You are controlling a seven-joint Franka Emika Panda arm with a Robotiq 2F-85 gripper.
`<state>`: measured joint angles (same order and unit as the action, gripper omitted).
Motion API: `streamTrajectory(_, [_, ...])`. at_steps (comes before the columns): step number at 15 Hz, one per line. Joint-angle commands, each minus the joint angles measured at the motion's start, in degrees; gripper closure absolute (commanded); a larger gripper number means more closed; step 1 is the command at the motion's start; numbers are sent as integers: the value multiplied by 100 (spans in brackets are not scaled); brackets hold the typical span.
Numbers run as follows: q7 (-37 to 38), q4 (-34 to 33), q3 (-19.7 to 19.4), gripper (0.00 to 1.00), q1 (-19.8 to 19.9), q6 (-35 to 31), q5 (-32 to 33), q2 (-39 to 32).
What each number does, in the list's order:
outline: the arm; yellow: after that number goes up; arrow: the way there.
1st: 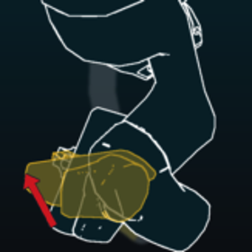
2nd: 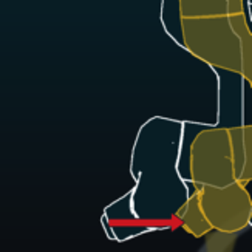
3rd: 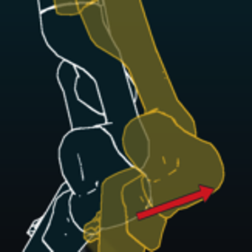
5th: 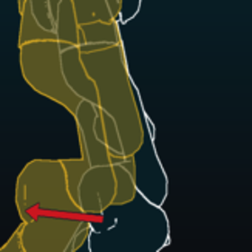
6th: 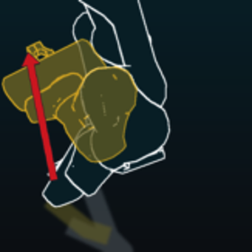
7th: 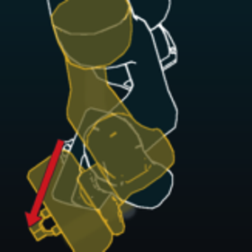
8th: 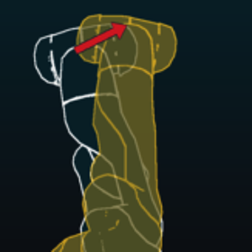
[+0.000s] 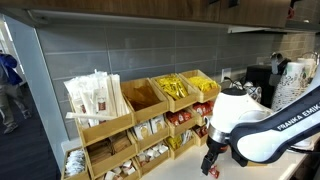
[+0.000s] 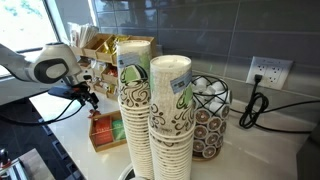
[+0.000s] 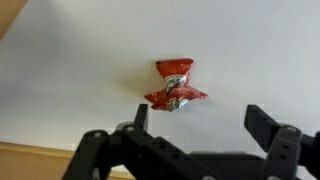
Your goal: Pick up the red sachets from the counter and put them in the second middle tray from the right
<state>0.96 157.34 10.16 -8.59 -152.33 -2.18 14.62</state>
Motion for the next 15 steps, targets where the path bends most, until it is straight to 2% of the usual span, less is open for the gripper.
streamTrajectory(1, [-187, -4, -127, 19, -105, -302, -88, -270])
streamTrajectory(2, [-197, -3, -131, 36, -110, -377, -98, -315])
streamTrajectory(5, [-204, -4, -135, 59, -105, -531, -98, -419])
streamTrajectory(6, [-207, -4, -140, 70, -98, -563, -92, -443])
streamTrajectory(9, [-212, -12, -161, 90, -71, -593, -59, -475])
streamTrajectory(13, [-319, -22, -222, 99, -96, -610, -117, -495])
streamTrajectory(15, [-378, -24, -247, 94, -117, -617, -166, -479])
